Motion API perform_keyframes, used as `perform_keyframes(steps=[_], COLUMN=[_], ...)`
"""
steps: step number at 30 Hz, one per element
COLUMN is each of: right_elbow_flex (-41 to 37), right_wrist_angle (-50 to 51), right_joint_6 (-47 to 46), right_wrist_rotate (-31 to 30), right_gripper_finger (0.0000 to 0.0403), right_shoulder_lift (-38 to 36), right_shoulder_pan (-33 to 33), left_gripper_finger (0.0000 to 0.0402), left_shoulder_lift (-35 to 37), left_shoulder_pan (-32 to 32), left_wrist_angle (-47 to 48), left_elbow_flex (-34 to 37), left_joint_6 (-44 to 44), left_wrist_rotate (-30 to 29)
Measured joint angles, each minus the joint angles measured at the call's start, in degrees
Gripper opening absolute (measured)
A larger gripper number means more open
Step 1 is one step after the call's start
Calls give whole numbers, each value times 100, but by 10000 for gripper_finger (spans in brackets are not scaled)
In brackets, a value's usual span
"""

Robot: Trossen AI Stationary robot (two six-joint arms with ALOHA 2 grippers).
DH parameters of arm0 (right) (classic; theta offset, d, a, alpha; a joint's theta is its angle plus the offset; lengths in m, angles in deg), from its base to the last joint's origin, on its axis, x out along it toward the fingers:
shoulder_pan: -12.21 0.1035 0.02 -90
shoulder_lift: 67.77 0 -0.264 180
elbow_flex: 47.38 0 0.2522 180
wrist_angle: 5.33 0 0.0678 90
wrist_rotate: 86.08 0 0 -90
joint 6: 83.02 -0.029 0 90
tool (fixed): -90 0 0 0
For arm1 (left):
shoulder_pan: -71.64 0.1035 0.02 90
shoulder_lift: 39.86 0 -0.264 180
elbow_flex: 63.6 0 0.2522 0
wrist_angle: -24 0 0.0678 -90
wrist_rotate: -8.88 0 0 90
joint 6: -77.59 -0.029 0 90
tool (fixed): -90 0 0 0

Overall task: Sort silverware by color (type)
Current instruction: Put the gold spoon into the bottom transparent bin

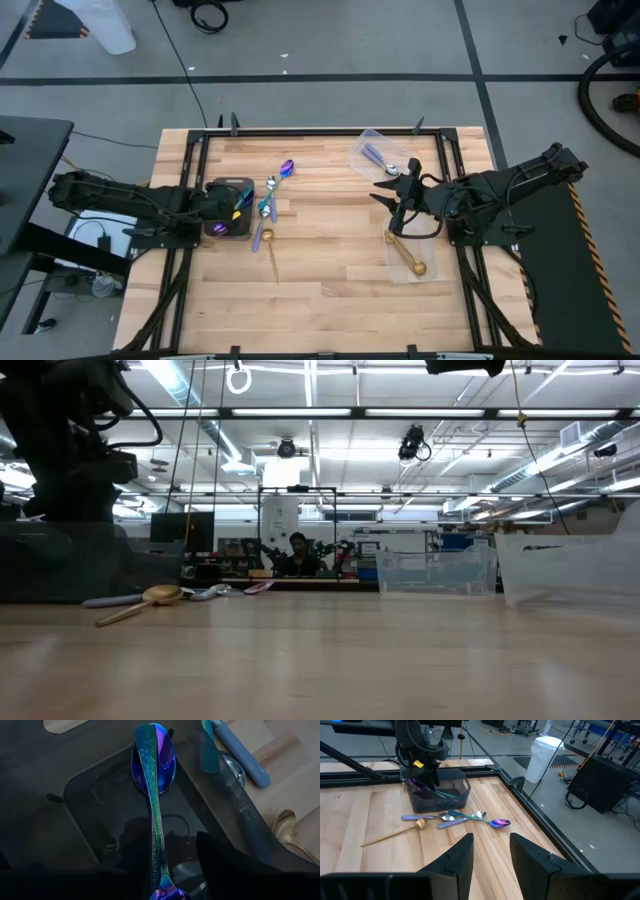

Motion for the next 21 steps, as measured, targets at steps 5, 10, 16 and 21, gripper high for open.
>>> perform_keyframes(steps=[5, 10, 16, 21], right_elbow_flex=[2, 2, 2, 2], right_wrist_angle=[-2, -24, -22, -23], right_joint_6=[2, 0, 9, 11], right_wrist_rotate=[-1, -2, 0, 0], right_gripper_finger=[137, 137, 137, 137], right_shoulder_lift=[5, 7, 7, 7], right_shoulder_pan=[0, 0, 0, 0], left_gripper_finger=[169, 169, 169, 169], left_shoulder_lift=[0, 0, 0, -38], left_shoulder_pan=[0, -2, -2, -2], left_wrist_angle=[57, 152, 102, -234], left_elbow_flex=[-362, -896, -1199, -1212], left_joint_6=[-398, -661, -702, -680], left_wrist_rotate=[89, 86, 83, 83])
